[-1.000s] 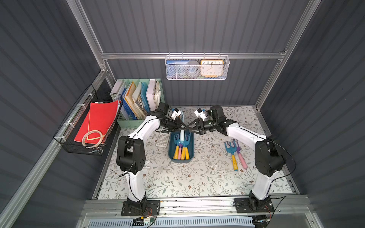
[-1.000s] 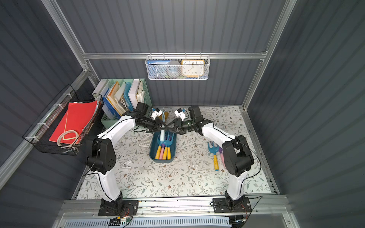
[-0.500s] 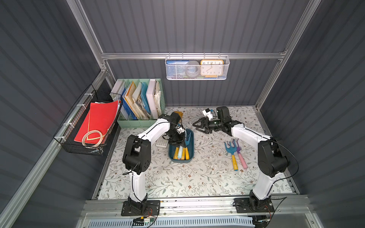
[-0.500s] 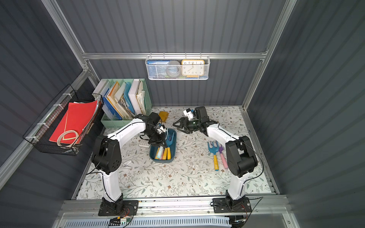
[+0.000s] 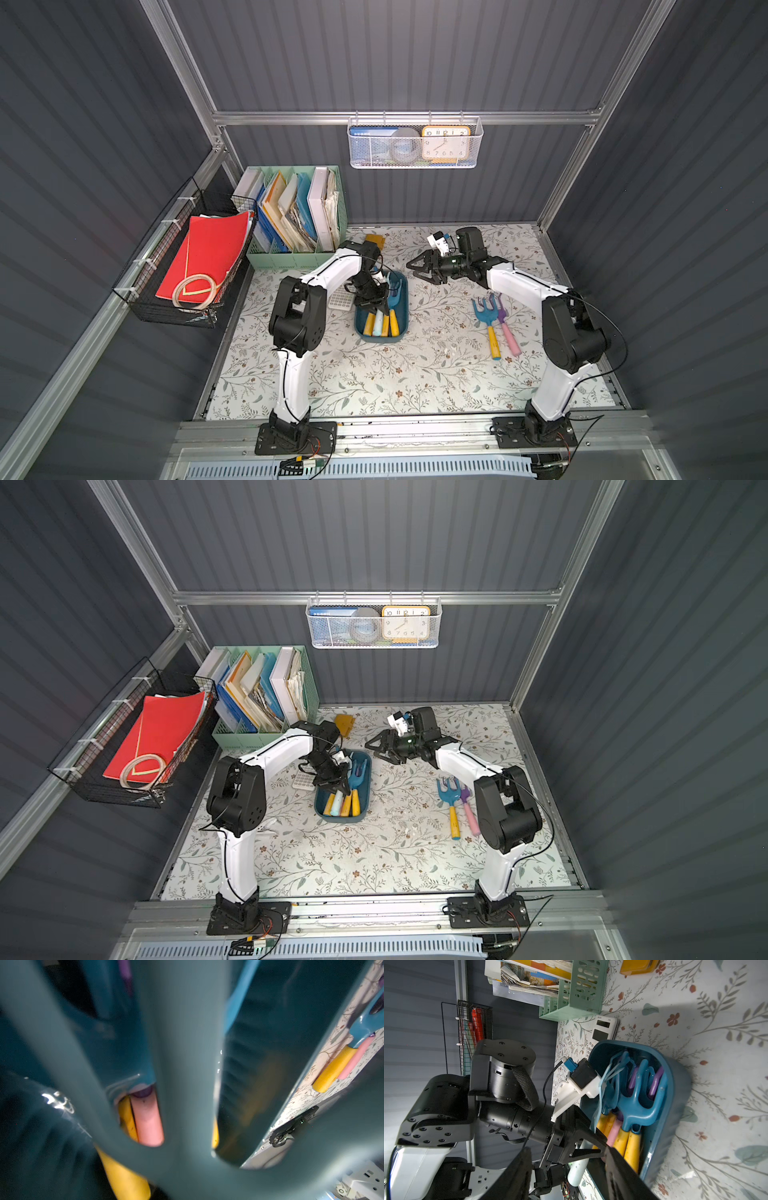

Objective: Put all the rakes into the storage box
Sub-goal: Place the rake in the storage box.

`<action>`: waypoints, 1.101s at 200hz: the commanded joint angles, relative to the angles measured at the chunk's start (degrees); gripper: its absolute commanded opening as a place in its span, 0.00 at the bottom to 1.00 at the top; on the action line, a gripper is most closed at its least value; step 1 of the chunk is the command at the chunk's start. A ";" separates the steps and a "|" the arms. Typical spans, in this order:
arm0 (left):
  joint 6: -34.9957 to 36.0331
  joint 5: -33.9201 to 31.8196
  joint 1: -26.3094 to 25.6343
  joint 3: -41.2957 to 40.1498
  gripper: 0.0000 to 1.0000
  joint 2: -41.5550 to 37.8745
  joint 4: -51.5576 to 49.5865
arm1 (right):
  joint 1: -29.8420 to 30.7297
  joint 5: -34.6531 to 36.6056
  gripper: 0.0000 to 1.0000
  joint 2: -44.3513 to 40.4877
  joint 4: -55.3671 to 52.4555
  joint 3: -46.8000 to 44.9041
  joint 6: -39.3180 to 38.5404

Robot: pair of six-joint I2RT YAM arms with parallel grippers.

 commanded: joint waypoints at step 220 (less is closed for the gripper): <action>-1.95 -10.10 0.05 10.26 0.62 0.37 -4.91 | -0.06 7.02 0.60 -0.49 -14.72 -1.23 -9.42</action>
